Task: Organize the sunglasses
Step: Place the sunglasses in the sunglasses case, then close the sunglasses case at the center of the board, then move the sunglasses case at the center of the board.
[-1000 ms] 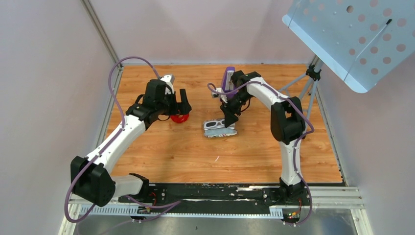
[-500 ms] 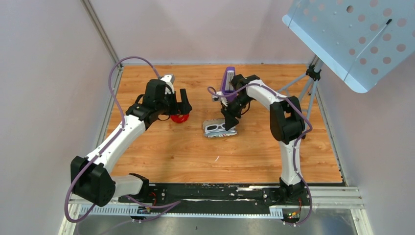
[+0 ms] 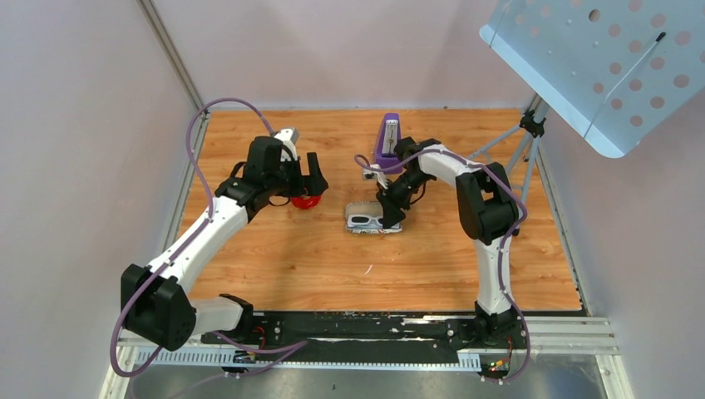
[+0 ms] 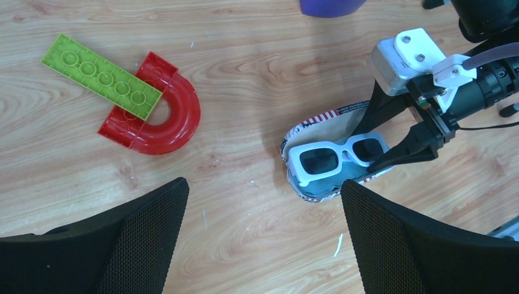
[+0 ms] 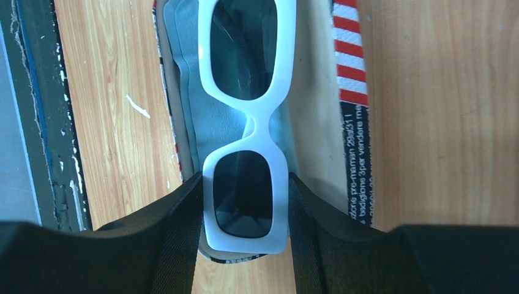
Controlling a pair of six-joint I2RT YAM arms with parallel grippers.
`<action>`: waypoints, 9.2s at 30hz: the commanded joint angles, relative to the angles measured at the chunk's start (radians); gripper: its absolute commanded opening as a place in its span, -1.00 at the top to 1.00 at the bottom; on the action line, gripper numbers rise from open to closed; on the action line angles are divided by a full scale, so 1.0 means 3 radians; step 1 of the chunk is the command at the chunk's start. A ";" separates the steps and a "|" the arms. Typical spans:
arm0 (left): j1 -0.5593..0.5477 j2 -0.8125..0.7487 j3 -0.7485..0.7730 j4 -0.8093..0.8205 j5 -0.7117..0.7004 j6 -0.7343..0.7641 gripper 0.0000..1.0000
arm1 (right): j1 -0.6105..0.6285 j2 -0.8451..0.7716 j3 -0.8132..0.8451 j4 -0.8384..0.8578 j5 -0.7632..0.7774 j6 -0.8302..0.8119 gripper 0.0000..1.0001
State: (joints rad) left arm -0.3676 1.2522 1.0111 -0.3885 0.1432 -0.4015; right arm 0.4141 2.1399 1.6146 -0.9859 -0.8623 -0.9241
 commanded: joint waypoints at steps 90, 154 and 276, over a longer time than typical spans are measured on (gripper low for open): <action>-0.0658 0.0872 -0.0842 0.2315 0.1562 0.1216 0.95 | 0.0734 -0.1420 -0.1678 0.0908 0.0698 -0.0312 0.82; -0.2655 0.0408 -0.1988 0.2822 -0.1268 0.3055 1.00 | 0.0359 -0.2197 -0.2284 0.1589 0.0791 -0.0715 -0.21; -0.4246 -0.2432 -0.2184 0.1124 -0.4201 0.0901 -0.87 | 0.2352 -0.3084 -0.3442 0.2397 0.2144 0.1296 -0.80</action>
State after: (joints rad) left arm -1.6459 0.5503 0.3782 -0.0593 -1.0622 -0.1337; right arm 1.0927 1.1927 0.5770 -0.3126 -0.2710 -0.5732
